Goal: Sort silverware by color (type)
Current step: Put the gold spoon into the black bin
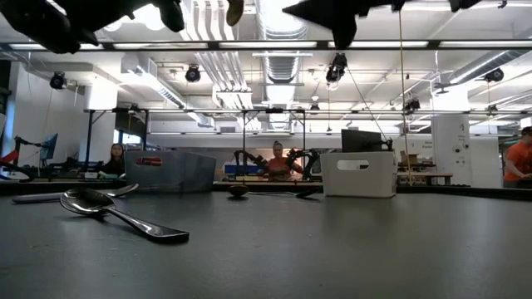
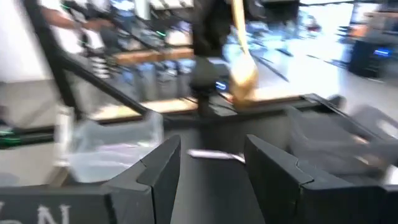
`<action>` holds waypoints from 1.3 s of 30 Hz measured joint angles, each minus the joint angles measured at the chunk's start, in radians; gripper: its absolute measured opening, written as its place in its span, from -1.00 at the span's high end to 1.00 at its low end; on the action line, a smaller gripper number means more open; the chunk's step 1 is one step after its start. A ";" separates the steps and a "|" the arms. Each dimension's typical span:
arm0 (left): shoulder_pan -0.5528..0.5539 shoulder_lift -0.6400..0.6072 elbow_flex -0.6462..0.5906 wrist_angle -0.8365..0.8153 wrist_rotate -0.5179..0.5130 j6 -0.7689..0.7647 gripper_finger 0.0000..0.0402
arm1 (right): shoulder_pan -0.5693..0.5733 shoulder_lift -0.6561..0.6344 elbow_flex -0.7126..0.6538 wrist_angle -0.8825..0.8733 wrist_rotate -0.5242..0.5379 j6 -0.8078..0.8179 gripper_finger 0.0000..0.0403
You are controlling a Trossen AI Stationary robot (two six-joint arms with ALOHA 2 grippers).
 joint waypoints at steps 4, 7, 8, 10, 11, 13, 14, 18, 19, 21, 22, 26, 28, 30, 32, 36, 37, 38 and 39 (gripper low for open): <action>0.000 -0.028 -0.020 -0.002 -0.067 0.000 0.99 | -0.003 0.084 0.000 0.071 0.116 -0.039 0.16; 0.000 -0.024 -0.023 -0.003 -0.130 0.002 0.99 | -0.003 0.169 0.000 0.251 0.151 -0.118 0.15; 0.000 -0.022 -0.022 -0.002 -0.150 0.004 0.99 | -0.003 0.198 0.000 0.321 0.164 -0.141 0.15; 0.000 -0.022 -0.021 -0.006 -0.175 0.006 0.99 | -0.004 0.258 0.000 0.459 0.194 -0.190 0.14; 0.000 -0.022 -0.020 -0.005 -0.177 0.008 0.99 | -0.006 0.286 0.000 0.523 0.213 -0.207 0.15; 0.000 -0.023 -0.020 -0.004 -0.184 0.015 0.99 | -0.011 0.336 0.000 0.633 0.254 -0.236 0.16; 0.000 -0.023 -0.020 -0.006 -0.184 0.016 0.99 | -0.016 0.357 0.000 0.681 0.263 -0.243 0.17; 0.000 -0.024 -0.020 -0.005 -0.210 0.019 0.99 | -0.042 0.416 0.001 0.817 0.266 -0.237 0.21; 0.000 -0.022 -0.020 -0.005 -0.217 0.019 0.99 | -0.046 0.422 0.006 0.826 0.264 -0.234 0.22; 0.000 -0.021 -0.020 -0.006 -0.225 0.026 0.99 | -0.053 0.431 0.022 0.827 0.258 -0.235 0.23; 0.000 -0.018 -0.020 -0.004 -0.230 0.027 0.99 | -0.054 0.434 0.031 0.828 0.242 -0.238 0.24; 0.000 -0.009 -0.020 -0.003 -0.236 0.028 0.99 | -0.058 0.447 0.076 0.808 0.214 -0.258 0.25; 0.000 -0.004 -0.020 0.006 -0.238 0.033 0.99 | -0.063 0.452 0.096 0.782 0.228 -0.266 0.25; 0.001 -0.004 -0.020 0.007 -0.242 0.034 0.99 | -0.066 0.456 0.119 0.745 0.249 -0.271 0.26; 0.001 -0.004 -0.020 0.007 -0.246 0.035 0.99 | -0.066 0.458 0.137 0.712 0.278 -0.274 0.27; 0.001 -0.004 -0.020 0.007 -0.246 0.034 0.99 | -0.065 0.458 0.155 0.687 0.292 -0.314 0.29; 0.001 -0.004 -0.020 0.008 -0.245 0.034 0.99 | -0.065 0.458 0.158 0.686 0.293 -0.325 0.30; 0.001 -0.004 -0.020 0.009 -0.244 0.034 0.99 | -0.065 0.458 0.160 0.686 0.293 -0.331 0.30; 0.001 -0.004 -0.020 0.009 -0.245 0.035 0.99 | -0.065 0.458 0.160 0.686 0.294 -0.332 0.30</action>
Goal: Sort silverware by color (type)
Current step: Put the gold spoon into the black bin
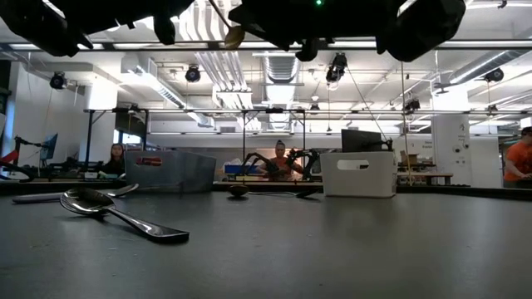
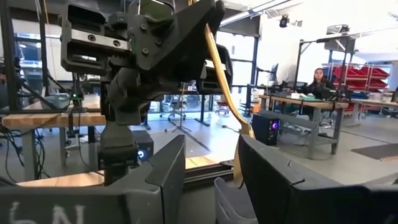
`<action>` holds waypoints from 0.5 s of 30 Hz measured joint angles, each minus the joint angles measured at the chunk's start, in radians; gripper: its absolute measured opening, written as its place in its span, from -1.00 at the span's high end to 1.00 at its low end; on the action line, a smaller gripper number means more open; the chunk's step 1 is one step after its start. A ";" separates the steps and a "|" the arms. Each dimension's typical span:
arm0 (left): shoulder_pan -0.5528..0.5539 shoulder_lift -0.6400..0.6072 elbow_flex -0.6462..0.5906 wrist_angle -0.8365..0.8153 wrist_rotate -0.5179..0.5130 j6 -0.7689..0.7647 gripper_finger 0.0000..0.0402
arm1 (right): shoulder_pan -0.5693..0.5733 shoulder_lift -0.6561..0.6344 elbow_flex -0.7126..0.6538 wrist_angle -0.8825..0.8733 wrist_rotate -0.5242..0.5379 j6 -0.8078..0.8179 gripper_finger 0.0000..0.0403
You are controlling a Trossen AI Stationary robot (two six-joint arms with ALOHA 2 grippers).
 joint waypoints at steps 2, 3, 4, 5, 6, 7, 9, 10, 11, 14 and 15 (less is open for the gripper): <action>-0.001 0.000 0.000 0.000 -0.011 0.006 0.99 | 0.001 0.000 0.001 0.000 0.003 -0.001 0.31; -0.001 0.000 0.000 -0.001 -0.012 0.009 0.99 | 0.002 0.000 0.001 0.000 0.003 -0.005 0.30; -0.001 0.000 0.000 -0.004 -0.013 0.010 0.99 | 0.004 0.000 0.001 0.000 0.004 -0.010 0.29; -0.001 0.000 0.000 -0.008 -0.013 0.013 0.99 | 0.006 0.000 0.001 0.000 0.008 -0.011 0.28; -0.001 0.000 0.000 -0.015 -0.013 0.015 0.99 | 0.009 0.000 0.001 0.000 0.016 -0.013 0.25; -0.001 -0.001 0.000 -0.025 -0.016 0.017 0.99 | 0.012 0.000 0.001 0.000 0.035 -0.015 0.23; -0.001 -0.001 0.000 -0.048 -0.046 0.018 0.99 | 0.020 0.000 0.001 0.000 0.096 -0.034 0.16; -0.001 -0.001 0.000 -0.056 -0.063 0.020 0.99 | 0.025 0.000 0.001 0.000 0.131 -0.049 0.12; -0.001 -0.001 0.000 -0.060 -0.067 0.021 0.99 | 0.029 0.000 0.001 0.000 0.158 -0.067 0.08; 0.000 -0.001 0.000 -0.059 -0.069 0.021 0.99 | 0.033 -0.001 0.001 -0.019 0.192 -0.078 -0.02; -0.001 -0.001 0.000 -0.057 -0.069 0.021 0.99 | 0.033 -0.002 0.001 -0.038 0.188 -0.062 -0.04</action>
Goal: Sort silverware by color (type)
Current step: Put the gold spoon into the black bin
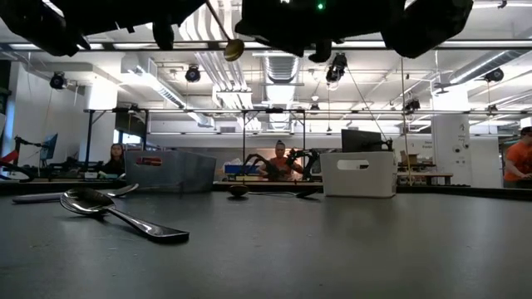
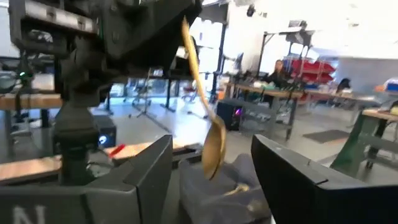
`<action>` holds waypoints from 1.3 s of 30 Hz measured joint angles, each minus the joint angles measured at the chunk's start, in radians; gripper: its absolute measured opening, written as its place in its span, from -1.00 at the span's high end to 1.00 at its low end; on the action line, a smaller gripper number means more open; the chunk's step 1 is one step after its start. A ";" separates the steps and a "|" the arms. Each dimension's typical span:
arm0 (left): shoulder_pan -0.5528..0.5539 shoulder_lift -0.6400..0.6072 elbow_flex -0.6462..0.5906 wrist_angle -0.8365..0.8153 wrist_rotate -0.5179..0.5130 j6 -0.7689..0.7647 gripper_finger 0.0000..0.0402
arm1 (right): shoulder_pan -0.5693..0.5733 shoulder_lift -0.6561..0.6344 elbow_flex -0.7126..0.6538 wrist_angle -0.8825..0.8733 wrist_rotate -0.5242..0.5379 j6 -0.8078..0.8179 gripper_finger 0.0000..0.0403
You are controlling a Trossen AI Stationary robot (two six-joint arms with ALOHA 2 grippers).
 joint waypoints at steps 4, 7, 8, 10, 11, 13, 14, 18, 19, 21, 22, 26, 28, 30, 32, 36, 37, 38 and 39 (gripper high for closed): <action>-0.002 0.000 0.000 0.020 0.012 -0.006 0.99 | -0.023 0.000 0.000 -0.073 -0.036 0.102 -0.07; -0.003 0.010 0.000 0.031 0.026 -0.016 0.99 | -0.047 0.000 0.000 -0.075 -0.120 0.150 -0.06; -0.003 0.013 0.000 0.033 0.027 -0.022 0.99 | -0.054 0.000 0.000 -0.074 -0.143 0.159 -0.05; -0.003 0.019 0.000 0.035 0.028 -0.030 0.99 | -0.068 0.000 0.001 -0.076 -0.162 0.178 -0.04; -0.005 0.022 0.000 0.035 0.028 -0.031 0.99 | -0.075 0.000 0.004 -0.078 -0.169 0.182 -0.03; -0.008 0.028 0.000 0.041 0.028 -0.031 0.99 | -0.089 0.000 0.005 -0.077 -0.206 0.184 0.00; -0.008 0.029 0.000 0.042 0.028 -0.031 0.99 | -0.095 0.000 0.008 -0.077 -0.224 0.185 0.02; -0.008 0.029 0.000 0.045 0.028 -0.031 0.99 | -0.102 0.000 0.019 -0.092 -0.239 0.186 0.18; -0.008 0.029 0.000 0.044 0.028 -0.031 0.99 | -0.103 0.000 0.021 -0.100 -0.240 0.185 0.24; -0.008 0.029 0.000 0.045 0.028 -0.031 0.99 | -0.103 0.000 0.029 -0.128 -0.240 0.186 0.38; -0.008 0.029 0.000 0.045 0.028 -0.032 0.99 | -0.103 0.000 0.031 -0.142 -0.239 0.187 0.46; -0.008 0.028 0.000 0.045 0.029 -0.033 0.97 | -0.104 0.000 0.039 -0.164 -0.233 0.188 0.78; -0.008 0.028 0.000 0.045 0.030 -0.021 0.96 | -0.105 -0.001 0.039 -0.161 -0.216 0.204 0.89; -0.008 0.028 0.000 0.044 0.030 -0.023 0.96 | -0.106 -0.002 0.039 -0.167 -0.208 0.214 0.90; -0.008 0.028 0.000 0.029 0.029 -0.025 0.95 | -0.105 -0.002 0.039 -0.189 -0.194 0.220 0.90; -0.008 0.026 0.000 -0.013 0.029 -0.034 0.92 | -0.101 -0.015 0.039 -0.260 -0.176 0.226 0.91; -0.008 0.023 0.000 -0.029 0.032 -0.036 0.89 | -0.100 -0.022 0.039 -0.285 -0.175 0.231 0.91; -0.008 0.022 0.000 -0.045 0.034 -0.040 0.86 | -0.100 -0.034 0.039 -0.319 -0.180 0.236 0.91; -0.008 0.022 0.000 -0.061 0.034 -0.040 0.82 | -0.100 -0.045 0.039 -0.359 -0.185 0.245 0.92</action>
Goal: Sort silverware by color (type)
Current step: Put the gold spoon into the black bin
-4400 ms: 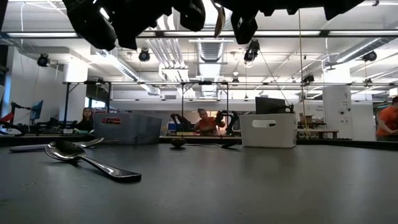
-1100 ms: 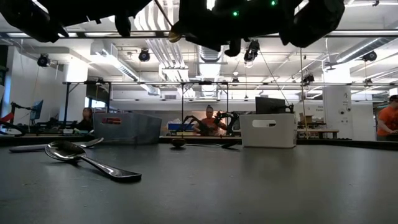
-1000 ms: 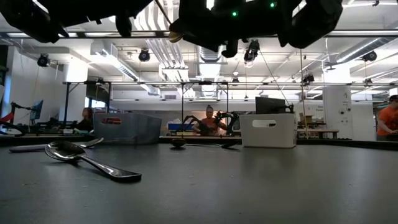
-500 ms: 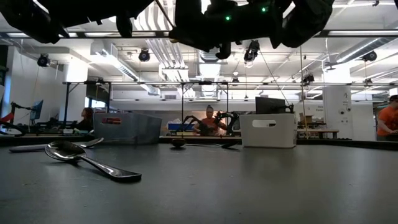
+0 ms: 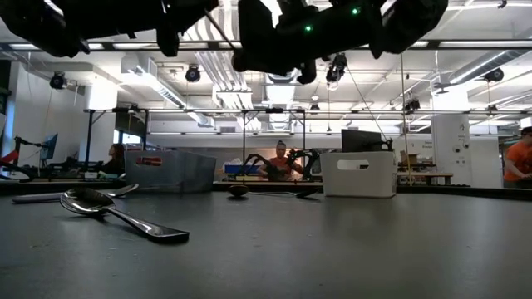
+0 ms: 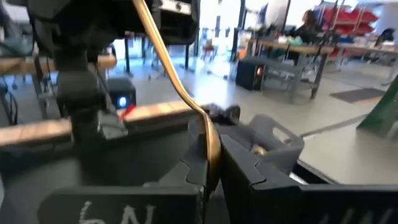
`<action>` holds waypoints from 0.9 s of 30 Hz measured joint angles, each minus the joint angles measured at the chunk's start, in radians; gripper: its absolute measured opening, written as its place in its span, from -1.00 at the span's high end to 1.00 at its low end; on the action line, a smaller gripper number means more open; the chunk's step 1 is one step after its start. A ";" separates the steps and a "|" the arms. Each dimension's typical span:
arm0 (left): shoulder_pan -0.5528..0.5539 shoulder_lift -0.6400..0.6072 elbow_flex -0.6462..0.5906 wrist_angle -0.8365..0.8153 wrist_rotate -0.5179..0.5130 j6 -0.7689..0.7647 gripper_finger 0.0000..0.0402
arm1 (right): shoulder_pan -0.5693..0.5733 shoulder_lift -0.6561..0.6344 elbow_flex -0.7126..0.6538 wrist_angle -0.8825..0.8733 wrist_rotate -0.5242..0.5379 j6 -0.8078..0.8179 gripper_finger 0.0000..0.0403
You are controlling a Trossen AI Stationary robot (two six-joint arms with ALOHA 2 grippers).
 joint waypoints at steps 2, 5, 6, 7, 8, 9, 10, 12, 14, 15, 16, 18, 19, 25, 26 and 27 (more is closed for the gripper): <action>0.000 -0.005 0.000 -0.023 -0.001 0.001 0.73 | 0.002 -0.023 0.000 -0.065 -0.003 0.016 0.92; 0.000 -0.014 0.000 -0.051 -0.002 0.004 0.56 | 0.006 -0.069 0.000 -0.166 -0.007 0.030 0.94; 0.001 -0.019 0.000 -0.071 -0.004 0.009 0.50 | 0.007 -0.084 0.000 -0.202 -0.008 0.037 0.94; 0.001 -0.023 0.000 -0.090 -0.005 0.018 0.44 | 0.008 -0.098 0.000 -0.236 -0.009 0.044 0.94; 0.001 -0.030 0.000 -0.116 -0.006 0.028 0.38 | 0.010 -0.114 0.000 -0.278 -0.010 0.056 0.94; 0.001 -0.037 0.000 -0.142 -0.005 0.034 0.32 | 0.013 -0.131 0.000 -0.318 -0.010 0.064 0.94; 0.001 -0.046 0.001 -0.171 -0.005 0.040 0.25 | 0.013 -0.148 0.000 -0.356 -0.010 0.073 0.94; 0.001 -0.065 0.001 -0.233 -0.007 0.047 0.12 | 0.016 -0.188 0.000 -0.446 -0.010 0.100 0.94; 0.002 -0.085 0.002 -0.314 -0.011 0.048 0.01 | 0.017 -0.228 0.000 -0.534 -0.010 0.136 0.94; 0.003 -0.095 0.002 -0.347 -0.013 0.049 -0.04 | 0.017 -0.248 0.000 -0.574 -0.010 0.151 0.94; 0.003 -0.106 0.002 -0.379 -0.014 0.049 -0.08 | 0.018 -0.269 0.000 -0.615 -0.010 0.170 0.94; 0.003 -0.128 0.002 -0.449 -0.015 0.047 -0.15 | 0.019 -0.303 0.000 -0.690 -0.013 0.197 0.94; 0.003 -0.136 0.002 -0.483 -0.015 0.043 -0.18 | 0.018 -0.320 0.000 -0.725 -0.022 0.212 0.94; 0.003 -0.162 0.001 -0.604 -0.009 0.012 -0.25 | 0.017 -0.384 0.029 -0.963 -0.077 0.295 0.94; 0.003 -0.164 0.001 -0.620 -0.008 0.010 -0.25 | 0.017 -0.384 0.047 -1.024 -0.089 0.310 0.94; 0.003 -0.164 0.001 -0.631 -0.008 0.009 -0.25 | 0.017 -0.383 0.063 -1.080 -0.098 0.326 0.94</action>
